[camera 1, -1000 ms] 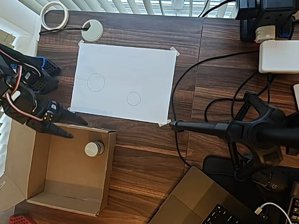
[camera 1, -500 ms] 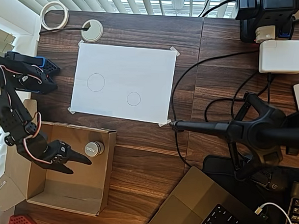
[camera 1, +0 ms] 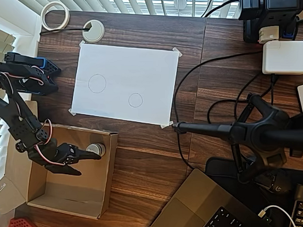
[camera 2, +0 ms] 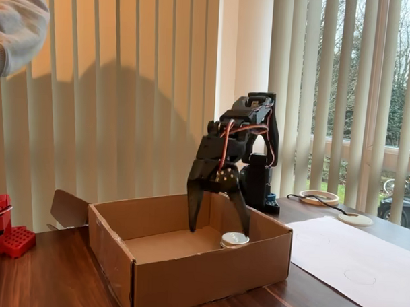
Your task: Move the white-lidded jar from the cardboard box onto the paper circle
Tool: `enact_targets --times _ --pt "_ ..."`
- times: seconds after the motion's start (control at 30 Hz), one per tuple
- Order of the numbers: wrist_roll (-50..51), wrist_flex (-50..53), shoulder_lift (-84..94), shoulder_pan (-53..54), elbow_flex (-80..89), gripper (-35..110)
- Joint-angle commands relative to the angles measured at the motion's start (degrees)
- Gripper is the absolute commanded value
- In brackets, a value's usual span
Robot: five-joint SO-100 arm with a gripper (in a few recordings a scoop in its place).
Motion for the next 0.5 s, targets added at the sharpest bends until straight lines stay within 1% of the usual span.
enact_targets --times 0.0,0.27,0.47 --pt "-0.7 -1.7 0.9 0.1 -1.8 47" --pt "2.7 -3.7 0.8 -2.2 1.0 48" --pt "1.8 -6.7 2.4 -2.5 5.4 48"
